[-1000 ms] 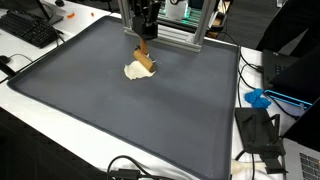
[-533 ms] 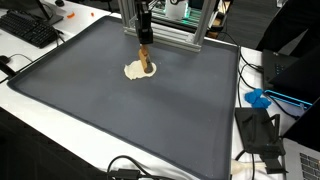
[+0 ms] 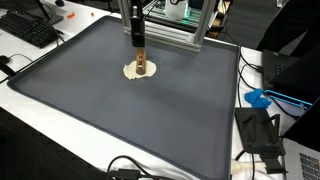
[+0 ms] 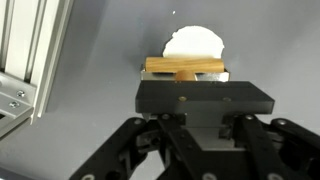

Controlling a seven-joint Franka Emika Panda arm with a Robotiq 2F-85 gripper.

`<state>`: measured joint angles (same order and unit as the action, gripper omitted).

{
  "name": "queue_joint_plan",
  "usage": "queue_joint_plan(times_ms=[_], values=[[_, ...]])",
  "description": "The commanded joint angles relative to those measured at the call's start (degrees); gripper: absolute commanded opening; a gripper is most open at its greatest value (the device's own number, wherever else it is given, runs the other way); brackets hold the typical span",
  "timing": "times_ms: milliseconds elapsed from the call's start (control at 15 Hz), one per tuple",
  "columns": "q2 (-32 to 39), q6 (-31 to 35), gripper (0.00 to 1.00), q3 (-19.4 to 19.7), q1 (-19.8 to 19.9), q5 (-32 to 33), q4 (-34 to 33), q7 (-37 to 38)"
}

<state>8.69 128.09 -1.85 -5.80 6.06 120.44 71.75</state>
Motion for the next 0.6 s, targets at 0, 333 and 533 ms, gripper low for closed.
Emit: queue_joint_plan(times_ms=[0,333,533], values=[[1.81,1.47,0.22,1.44,-0.26,3.91,0.31,5.82],[2.32,3.07,0.22,1.95,-0.03,5.45,0.68,10.37],[2.21,4.48,0.22,2.45,0.09,6.66,1.20,12.87]])
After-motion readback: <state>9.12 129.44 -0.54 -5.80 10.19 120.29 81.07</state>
